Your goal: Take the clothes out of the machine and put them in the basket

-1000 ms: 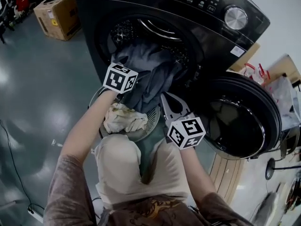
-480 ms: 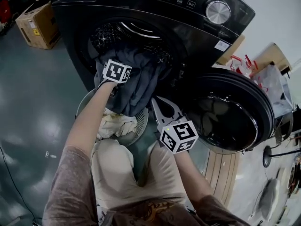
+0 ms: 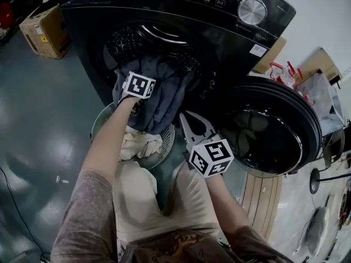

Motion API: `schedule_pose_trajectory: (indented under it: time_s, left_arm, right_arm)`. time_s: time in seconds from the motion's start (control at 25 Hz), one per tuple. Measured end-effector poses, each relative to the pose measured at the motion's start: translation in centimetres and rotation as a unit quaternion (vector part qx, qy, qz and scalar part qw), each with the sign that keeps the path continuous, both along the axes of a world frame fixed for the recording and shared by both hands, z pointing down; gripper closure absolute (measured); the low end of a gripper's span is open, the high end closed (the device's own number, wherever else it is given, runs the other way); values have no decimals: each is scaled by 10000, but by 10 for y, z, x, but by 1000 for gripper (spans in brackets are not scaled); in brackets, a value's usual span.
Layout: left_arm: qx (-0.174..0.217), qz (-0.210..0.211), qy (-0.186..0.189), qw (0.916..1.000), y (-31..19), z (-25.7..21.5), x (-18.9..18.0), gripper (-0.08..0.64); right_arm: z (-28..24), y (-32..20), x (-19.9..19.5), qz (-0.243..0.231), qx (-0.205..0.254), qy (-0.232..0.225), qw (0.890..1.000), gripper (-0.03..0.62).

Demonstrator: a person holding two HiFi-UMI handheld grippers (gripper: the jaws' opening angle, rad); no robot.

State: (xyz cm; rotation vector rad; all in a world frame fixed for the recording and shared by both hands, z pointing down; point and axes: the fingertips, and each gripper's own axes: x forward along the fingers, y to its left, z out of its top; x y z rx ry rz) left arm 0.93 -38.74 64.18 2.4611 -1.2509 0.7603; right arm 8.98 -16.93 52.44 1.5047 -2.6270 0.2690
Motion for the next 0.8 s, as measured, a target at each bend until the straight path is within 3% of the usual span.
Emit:
schedule_pose_trajectory:
  time_s: [0.32, 0.52, 0.8]
  left_arm:
    - [-138, -192, 217, 9995, 14, -4, -5, 391]
    - [-385, 26, 503, 9980, 47, -18, -12, 411]
    - [-428, 333, 588, 9968, 123, -34, -38, 411]
  right_arm:
    - [-2, 4, 1, 10, 11, -12, 10000, 597]
    - [-4, 4, 8, 46, 25, -50, 10000, 597]
    - [-8, -3, 4, -81, 77, -152, 9998, 597]
